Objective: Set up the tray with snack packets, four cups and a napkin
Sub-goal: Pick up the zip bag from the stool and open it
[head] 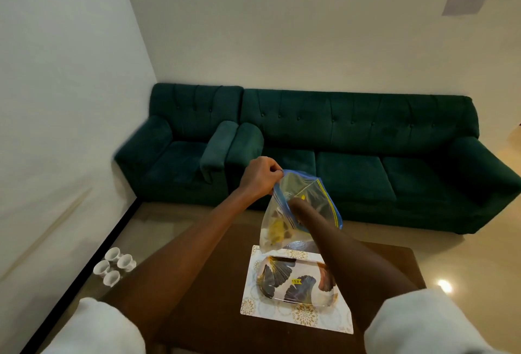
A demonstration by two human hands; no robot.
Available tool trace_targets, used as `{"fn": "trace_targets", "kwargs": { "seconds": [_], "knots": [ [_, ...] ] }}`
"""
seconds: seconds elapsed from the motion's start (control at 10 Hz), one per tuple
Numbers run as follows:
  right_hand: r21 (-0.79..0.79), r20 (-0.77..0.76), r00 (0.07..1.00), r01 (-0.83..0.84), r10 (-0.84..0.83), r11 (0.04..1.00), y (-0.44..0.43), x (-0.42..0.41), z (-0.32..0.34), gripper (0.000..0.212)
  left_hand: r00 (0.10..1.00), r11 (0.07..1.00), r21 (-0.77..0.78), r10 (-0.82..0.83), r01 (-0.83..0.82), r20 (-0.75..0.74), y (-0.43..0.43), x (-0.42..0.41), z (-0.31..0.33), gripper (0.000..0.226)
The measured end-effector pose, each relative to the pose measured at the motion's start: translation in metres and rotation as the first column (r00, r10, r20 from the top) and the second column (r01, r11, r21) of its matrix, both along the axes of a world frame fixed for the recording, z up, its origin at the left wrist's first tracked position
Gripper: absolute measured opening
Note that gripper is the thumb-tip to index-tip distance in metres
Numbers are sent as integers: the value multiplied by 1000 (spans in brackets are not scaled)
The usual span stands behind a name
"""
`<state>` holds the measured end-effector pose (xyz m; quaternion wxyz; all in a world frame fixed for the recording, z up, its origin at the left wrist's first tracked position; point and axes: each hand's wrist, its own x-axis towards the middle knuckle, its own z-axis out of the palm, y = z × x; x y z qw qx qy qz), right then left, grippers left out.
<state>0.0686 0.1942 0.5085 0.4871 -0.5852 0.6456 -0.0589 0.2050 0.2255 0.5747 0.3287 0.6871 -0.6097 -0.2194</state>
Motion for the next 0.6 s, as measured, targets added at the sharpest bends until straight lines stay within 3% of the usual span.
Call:
{"fn": "trace_targets", "kwargs": {
  "seconds": [0.1,0.3,0.4,0.5,0.6],
  "knots": [
    [37,112,991,77,-80,996,7,8,-12,34,999,999,-23,-29,30,31,14,-5,4,13],
    [10,264,940,221,-216,975,20,17,-22,49,999,999,-38,-36,37,23,25,-5,7,14],
    [-7,238,950,212,-204,977,25,18,-22,56,999,999,-32,-38,38,4,25,1,5,14],
    [-104,70,987,151,-144,983,20,15,-31,41,1000,999,-41,-13,12,-24,25,5,0,14],
    [-82,70,988,143,-137,986,16,12,-27,39,999,999,-36,-5,4,-32,23,6,-5,13]
  ]
}}
